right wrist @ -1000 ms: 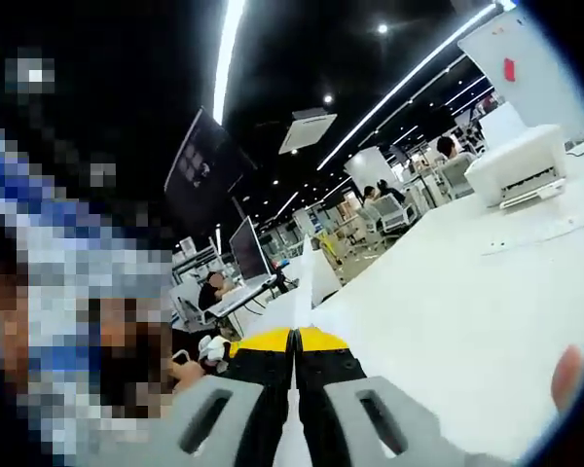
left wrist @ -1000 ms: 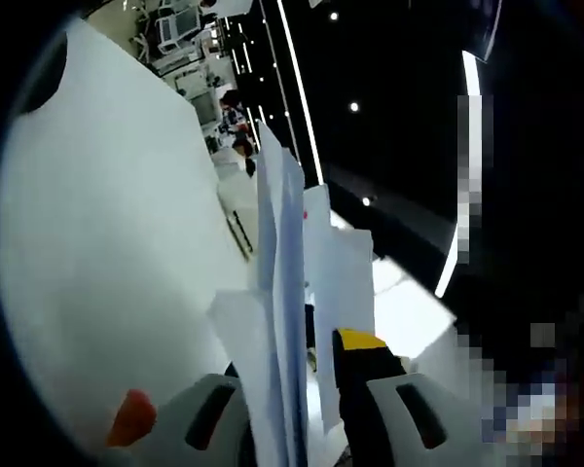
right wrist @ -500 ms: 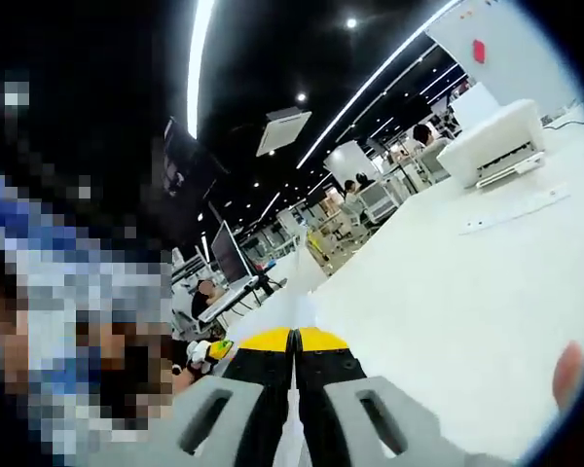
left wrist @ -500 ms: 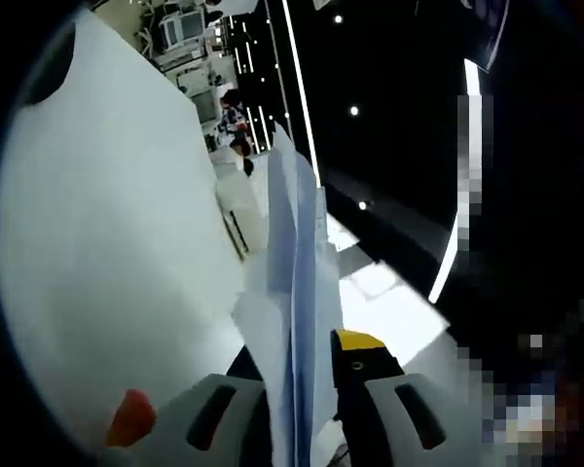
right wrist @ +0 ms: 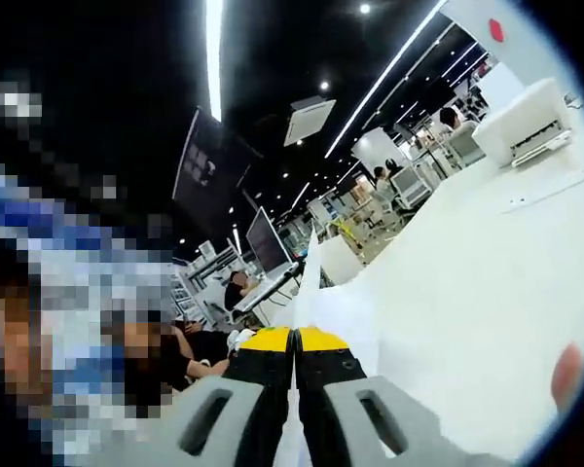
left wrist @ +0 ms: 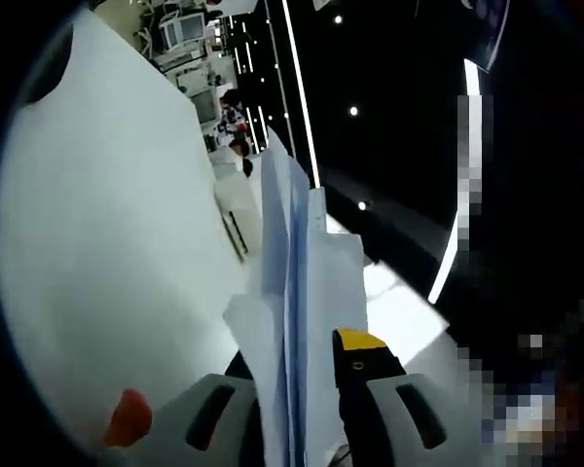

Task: Organize the stack of printing papers by aligning and flattening the scattered papers on the table

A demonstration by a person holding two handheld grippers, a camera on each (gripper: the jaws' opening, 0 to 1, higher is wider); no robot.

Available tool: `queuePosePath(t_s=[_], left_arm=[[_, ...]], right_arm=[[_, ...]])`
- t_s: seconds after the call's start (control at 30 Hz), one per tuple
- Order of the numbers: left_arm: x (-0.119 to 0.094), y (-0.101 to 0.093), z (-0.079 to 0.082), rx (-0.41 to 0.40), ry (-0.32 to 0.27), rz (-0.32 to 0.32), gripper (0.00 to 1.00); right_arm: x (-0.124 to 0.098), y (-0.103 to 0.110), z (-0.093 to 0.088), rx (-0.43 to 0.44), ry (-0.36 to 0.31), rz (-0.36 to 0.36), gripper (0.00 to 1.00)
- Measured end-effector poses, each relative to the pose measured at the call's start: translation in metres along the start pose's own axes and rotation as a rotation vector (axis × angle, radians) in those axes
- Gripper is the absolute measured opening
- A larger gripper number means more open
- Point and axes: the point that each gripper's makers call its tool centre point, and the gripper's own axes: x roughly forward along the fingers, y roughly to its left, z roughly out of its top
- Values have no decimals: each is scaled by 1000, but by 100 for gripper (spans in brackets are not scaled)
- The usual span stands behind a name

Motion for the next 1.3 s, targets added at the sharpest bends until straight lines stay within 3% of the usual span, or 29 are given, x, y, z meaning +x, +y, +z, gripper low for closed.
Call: queuePosePath(t_s=[0.23, 0.43, 0.57, 0.8, 0.97, 1.07, 1.3], left_arm=[[1, 1, -1, -8, -9, -1, 19], [0, 2, 1, -14, -27, -2, 19], [0, 2, 2, -17, -35, -2, 19], [4, 2, 2, -17, -36, -3, 19], [6, 1, 0, -8, -22, -9, 17], [7, -2, -3, 0, -7, -28, 6], [8, -5, -8, 17, 2, -35, 6]], right_arm=[[7, 6, -12, -15, -24, -4, 0], [7, -7, -35, 48, -91, -51, 0], [4, -10, -39, 130, -161, -57, 0], [5, -14, -50, 81, -213, -122, 0], [6, -16, -55, 47, -182, -139, 0], [3, -19, -53, 48, -188, -144, 0], [0, -21, -54, 39, -182, -148, 0]])
